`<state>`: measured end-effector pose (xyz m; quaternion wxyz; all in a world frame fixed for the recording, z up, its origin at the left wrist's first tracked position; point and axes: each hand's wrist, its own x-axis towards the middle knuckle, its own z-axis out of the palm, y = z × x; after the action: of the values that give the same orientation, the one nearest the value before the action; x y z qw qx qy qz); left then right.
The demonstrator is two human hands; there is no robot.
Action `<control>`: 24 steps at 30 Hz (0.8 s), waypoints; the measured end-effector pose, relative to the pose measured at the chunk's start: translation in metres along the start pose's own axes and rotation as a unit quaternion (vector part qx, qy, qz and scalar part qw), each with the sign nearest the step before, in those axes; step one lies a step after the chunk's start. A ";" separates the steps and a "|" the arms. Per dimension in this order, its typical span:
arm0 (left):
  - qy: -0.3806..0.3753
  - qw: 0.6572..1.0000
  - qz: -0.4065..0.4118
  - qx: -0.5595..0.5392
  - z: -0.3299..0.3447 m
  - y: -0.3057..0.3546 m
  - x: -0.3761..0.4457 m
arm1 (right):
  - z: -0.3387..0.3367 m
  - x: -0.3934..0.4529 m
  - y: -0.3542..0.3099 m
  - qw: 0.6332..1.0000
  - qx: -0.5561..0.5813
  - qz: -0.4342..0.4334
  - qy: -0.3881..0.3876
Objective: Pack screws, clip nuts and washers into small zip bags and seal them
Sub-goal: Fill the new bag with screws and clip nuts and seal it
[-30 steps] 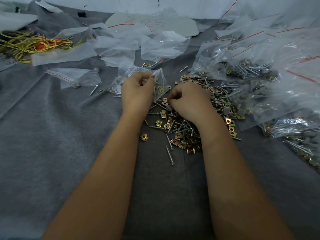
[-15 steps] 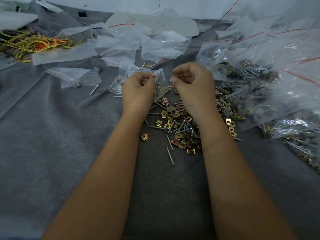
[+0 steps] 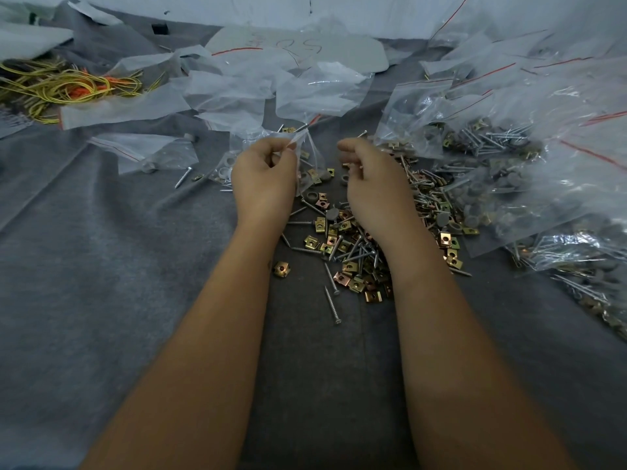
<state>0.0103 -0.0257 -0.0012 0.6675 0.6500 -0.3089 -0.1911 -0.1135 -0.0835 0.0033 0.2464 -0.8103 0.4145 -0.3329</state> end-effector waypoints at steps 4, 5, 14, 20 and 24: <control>-0.004 1.000 -0.001 -0.012 -0.001 0.002 -0.002 | 0.008 0.002 0.009 0.981 -0.157 -0.033 -0.107; -0.007 1.000 -0.002 -0.013 -0.001 0.002 -0.002 | 0.009 0.002 0.010 0.978 -0.172 -0.033 -0.114; -0.010 1.000 -0.006 -0.002 -0.002 0.002 -0.002 | 0.009 0.003 0.010 0.962 -0.265 -0.037 -0.055; -0.019 1.000 -0.012 -0.002 -0.001 0.000 -0.001 | 0.011 0.004 0.006 0.963 -0.267 -0.020 -0.020; -0.020 1.000 -0.017 0.005 -0.001 -0.001 0.000 | 0.011 0.006 0.005 0.961 -0.275 -0.007 -0.014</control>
<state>0.0110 -0.0250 -0.0020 0.6548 0.6543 -0.3121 -0.2139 -0.1055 -0.0897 -0.0057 0.0181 -0.8543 0.4810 -0.1962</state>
